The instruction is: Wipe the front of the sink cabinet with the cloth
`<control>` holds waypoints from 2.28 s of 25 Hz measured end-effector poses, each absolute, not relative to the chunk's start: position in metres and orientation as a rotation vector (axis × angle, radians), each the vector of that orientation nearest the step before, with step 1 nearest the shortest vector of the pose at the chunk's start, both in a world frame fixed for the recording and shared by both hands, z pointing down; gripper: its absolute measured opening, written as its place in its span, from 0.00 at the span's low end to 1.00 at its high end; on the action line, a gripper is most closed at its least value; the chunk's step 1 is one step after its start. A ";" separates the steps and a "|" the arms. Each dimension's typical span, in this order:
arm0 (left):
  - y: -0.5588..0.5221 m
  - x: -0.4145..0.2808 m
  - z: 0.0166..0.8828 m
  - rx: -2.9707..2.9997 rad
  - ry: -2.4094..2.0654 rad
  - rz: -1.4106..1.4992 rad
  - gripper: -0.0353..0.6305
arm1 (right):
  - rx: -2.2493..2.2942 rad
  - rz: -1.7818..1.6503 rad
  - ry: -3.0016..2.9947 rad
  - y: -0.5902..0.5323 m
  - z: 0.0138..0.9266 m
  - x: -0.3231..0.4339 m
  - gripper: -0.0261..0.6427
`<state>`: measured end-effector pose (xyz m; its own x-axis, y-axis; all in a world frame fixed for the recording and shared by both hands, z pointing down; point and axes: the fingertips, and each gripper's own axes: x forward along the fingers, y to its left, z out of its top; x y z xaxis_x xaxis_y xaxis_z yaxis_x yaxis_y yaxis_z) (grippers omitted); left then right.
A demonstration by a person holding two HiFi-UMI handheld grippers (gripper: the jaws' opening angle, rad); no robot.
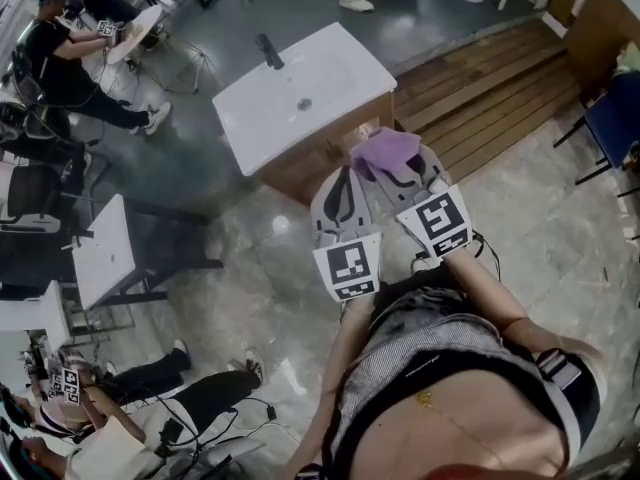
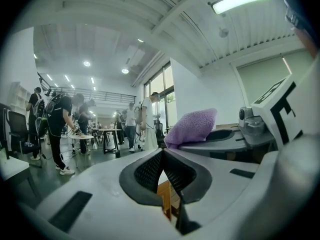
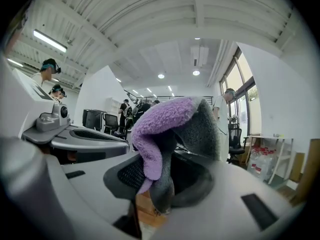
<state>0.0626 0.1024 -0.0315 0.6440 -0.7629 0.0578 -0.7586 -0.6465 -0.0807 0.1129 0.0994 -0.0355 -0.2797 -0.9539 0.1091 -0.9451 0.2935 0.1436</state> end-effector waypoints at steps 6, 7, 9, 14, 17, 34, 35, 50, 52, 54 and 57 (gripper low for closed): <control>0.124 0.081 -0.030 -2.791 1.359 -0.128 0.05 | 1.744 -0.065 -2.405 0.122 -0.034 0.132 0.29; 0.127 0.083 -0.030 -2.786 1.376 -0.129 0.05 | 1.735 -0.062 -2.411 0.126 -0.033 0.134 0.29; 0.134 0.086 -0.029 -2.777 1.409 -0.128 0.05 | 1.716 -0.057 -2.424 0.134 -0.032 0.139 0.29; 0.150 0.089 -0.034 -2.749 1.475 -0.135 0.05 | 1.662 -0.049 -2.464 0.148 -0.036 0.142 0.29; 0.159 0.090 -0.033 -2.740 1.508 -0.140 0.05 | 1.623 -0.053 -2.486 0.156 -0.035 0.140 0.29; 0.164 0.087 -0.041 -2.690 1.562 -0.171 0.05 | 1.555 -0.049 -2.526 0.162 -0.038 0.134 0.29; 0.165 0.087 -0.041 -2.691 1.560 -0.173 0.05 | 1.552 -0.047 -2.524 0.163 -0.037 0.135 0.29; 0.167 0.088 -0.034 -2.701 1.551 -0.183 0.05 | 1.505 -0.042 -2.536 0.166 -0.030 0.127 0.29; 0.167 0.087 -0.034 -2.701 1.556 -0.186 0.05 | 1.495 -0.042 -2.538 0.165 -0.031 0.125 0.29; 0.166 0.086 -0.033 -2.701 1.562 -0.190 0.05 | 1.486 -0.039 -2.539 0.164 -0.030 0.123 0.29; 0.164 0.084 -0.031 -2.700 1.570 -0.194 0.05 | 1.475 -0.039 -2.540 0.161 -0.029 0.121 0.29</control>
<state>0.0839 0.1641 -0.0313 0.4890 -0.8664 0.1010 -0.8649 -0.4966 -0.0727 0.1206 0.1614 -0.0285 -0.4802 -0.8620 0.1622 -0.8567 0.5006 0.1245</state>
